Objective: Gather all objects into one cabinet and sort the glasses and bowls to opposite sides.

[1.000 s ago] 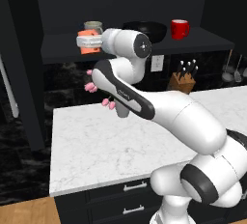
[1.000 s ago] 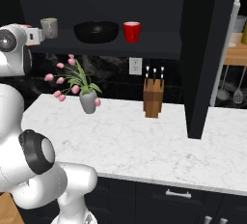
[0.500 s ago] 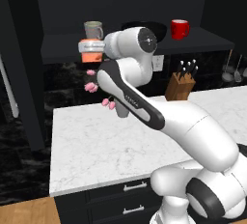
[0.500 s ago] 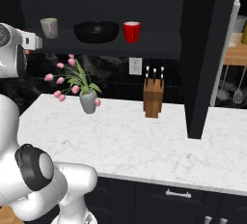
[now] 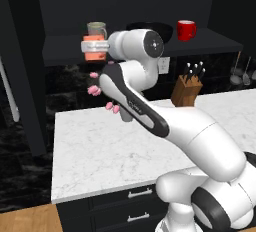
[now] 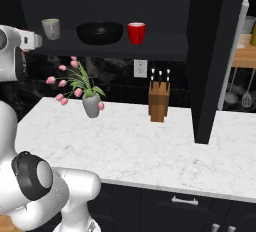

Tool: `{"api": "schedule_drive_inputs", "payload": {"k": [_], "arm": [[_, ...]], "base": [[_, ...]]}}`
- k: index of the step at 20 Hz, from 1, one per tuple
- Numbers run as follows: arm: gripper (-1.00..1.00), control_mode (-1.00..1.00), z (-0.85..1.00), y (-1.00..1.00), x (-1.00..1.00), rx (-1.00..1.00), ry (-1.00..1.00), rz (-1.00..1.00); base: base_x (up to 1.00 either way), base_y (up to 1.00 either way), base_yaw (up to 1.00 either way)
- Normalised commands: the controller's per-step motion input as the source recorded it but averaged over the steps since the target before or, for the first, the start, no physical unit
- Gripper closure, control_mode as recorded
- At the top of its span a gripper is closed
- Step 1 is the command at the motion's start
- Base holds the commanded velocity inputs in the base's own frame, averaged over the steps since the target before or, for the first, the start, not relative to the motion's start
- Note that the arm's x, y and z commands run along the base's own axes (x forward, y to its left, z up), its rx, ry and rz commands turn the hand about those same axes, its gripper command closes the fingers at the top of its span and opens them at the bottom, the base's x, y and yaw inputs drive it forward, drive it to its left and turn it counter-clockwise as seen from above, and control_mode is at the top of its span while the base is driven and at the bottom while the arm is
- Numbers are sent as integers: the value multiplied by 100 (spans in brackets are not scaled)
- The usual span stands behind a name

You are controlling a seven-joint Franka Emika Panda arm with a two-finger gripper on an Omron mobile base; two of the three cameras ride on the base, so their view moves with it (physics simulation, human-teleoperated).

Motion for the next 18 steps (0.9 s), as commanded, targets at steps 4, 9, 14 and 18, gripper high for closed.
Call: {"api": "schedule_drive_inputs", "payload": {"k": [4, 9, 14, 18], "arm": [[100, -100, 34, 0, 0, 0, -26, 0], [100, -100, 5, 0, 24, 0, -10, -2], [100, -100, -13, 0, 43, 0, 5, -7], [100, -100, -18, 0, 29, 0, 14, -7]], "base": [[0, 0, 0], [0, 0, 0], [0, 0, 0], [0, 0, 0]]}}
